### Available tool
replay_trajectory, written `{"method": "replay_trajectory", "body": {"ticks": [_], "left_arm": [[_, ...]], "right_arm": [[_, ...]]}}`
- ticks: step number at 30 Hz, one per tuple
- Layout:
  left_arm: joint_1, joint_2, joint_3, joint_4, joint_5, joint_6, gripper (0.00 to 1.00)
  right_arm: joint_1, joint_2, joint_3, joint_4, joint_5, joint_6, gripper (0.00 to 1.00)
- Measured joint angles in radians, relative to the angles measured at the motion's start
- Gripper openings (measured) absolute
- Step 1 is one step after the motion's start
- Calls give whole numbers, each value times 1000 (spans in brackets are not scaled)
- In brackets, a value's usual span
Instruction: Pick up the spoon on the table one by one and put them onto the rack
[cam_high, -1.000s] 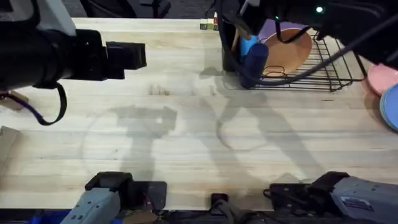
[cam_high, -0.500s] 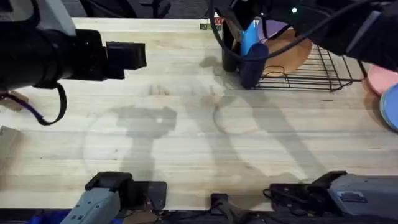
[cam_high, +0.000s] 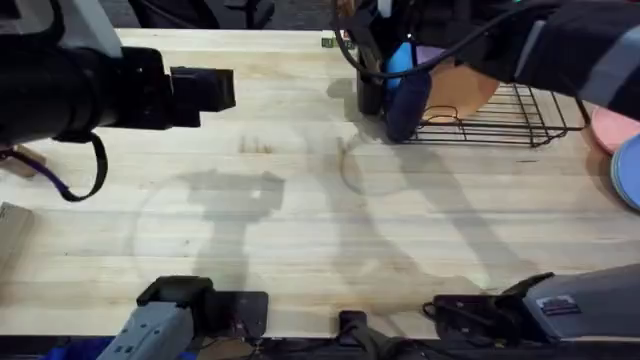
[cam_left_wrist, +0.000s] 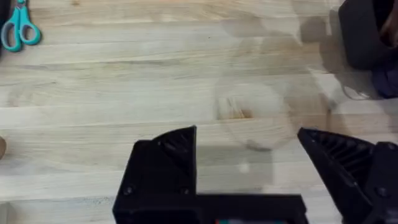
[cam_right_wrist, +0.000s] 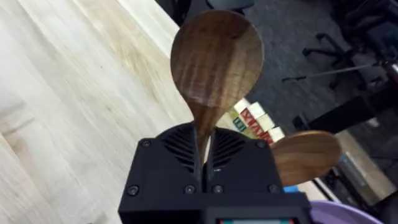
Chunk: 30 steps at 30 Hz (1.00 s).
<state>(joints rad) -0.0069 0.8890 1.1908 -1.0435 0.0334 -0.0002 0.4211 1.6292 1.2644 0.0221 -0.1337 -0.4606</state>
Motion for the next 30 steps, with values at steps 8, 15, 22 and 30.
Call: {"method": "replay_trajectory", "body": {"ticks": [8, 15, 22, 30], "left_arm": [[0, 0, 0, 0, 0, 0, 994], [0, 0, 0, 0, 0, 0, 993], [0, 0, 0, 0, 0, 0, 992], [0, 0, 0, 0, 0, 0, 993]], "right_arm": [[-10, 18, 1, -24, 0, 13, 35], [-27, 18, 2, -206, 0, 16, 35], [-55, 18, 8, -225, -1, 11, 132], [-55, 18, 8, -236, 0, -61, 391]]}}
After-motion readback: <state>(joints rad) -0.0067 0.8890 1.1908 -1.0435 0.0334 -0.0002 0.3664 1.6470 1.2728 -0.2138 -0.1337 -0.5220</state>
